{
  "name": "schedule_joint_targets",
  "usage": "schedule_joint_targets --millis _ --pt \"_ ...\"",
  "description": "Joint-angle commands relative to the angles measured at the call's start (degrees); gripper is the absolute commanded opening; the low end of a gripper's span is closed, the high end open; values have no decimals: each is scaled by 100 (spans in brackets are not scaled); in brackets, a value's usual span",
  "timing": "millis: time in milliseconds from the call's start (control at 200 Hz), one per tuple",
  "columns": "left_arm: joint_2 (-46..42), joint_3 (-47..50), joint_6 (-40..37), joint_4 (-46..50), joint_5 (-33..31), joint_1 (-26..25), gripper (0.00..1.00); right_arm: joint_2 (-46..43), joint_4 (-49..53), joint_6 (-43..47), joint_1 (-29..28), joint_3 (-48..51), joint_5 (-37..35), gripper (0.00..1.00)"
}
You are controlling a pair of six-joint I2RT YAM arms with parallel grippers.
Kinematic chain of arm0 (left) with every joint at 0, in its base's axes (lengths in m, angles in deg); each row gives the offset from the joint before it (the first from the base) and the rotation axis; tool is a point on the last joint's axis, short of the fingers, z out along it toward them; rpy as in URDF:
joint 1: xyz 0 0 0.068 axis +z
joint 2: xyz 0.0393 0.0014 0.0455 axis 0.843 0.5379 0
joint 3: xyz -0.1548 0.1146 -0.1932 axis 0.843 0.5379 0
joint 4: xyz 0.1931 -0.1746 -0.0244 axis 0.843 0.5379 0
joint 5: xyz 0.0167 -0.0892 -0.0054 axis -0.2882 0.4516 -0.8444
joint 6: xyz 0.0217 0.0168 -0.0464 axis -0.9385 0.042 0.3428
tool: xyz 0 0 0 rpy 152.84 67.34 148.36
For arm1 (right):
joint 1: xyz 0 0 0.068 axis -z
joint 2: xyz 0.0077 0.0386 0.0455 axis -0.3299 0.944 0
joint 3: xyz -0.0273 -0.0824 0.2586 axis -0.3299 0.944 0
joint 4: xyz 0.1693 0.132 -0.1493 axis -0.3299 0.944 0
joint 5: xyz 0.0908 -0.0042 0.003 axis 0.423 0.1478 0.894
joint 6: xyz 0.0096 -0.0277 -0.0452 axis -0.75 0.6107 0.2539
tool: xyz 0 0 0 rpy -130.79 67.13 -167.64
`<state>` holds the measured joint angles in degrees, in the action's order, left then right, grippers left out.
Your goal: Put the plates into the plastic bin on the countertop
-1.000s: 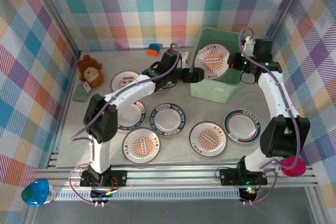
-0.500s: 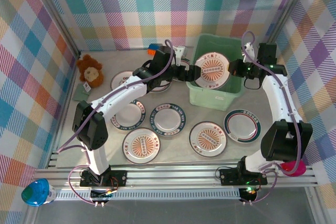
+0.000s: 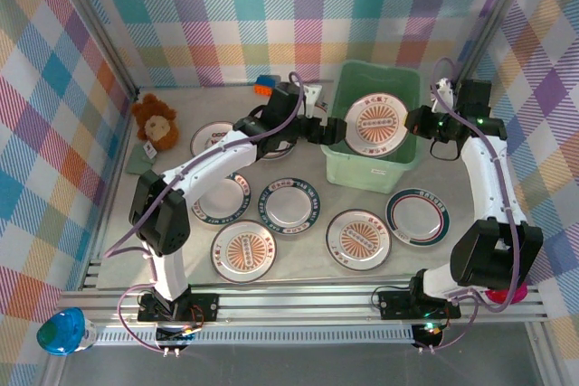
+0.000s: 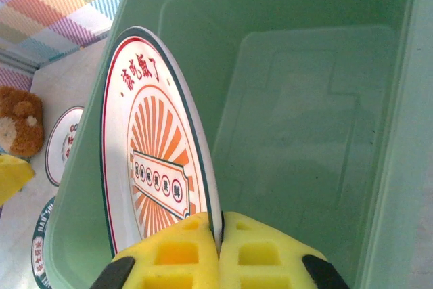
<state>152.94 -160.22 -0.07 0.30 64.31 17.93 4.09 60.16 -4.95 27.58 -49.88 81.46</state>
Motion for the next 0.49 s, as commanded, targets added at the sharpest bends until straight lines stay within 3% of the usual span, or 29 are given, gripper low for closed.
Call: schedule_joint_targets --millis 0,285,490 --pt "133 52 -86 -79 138 -46 99 -132 -483 -704 25 -104 -152 0" --pt "254 -28 -169 -76 146 -20 99 144 -972 -1885 -29 -108 -1031 0" --pt "478 -153 -178 -25 302 7 97 396 -1107 -2435 -420 -216 -1586 0"
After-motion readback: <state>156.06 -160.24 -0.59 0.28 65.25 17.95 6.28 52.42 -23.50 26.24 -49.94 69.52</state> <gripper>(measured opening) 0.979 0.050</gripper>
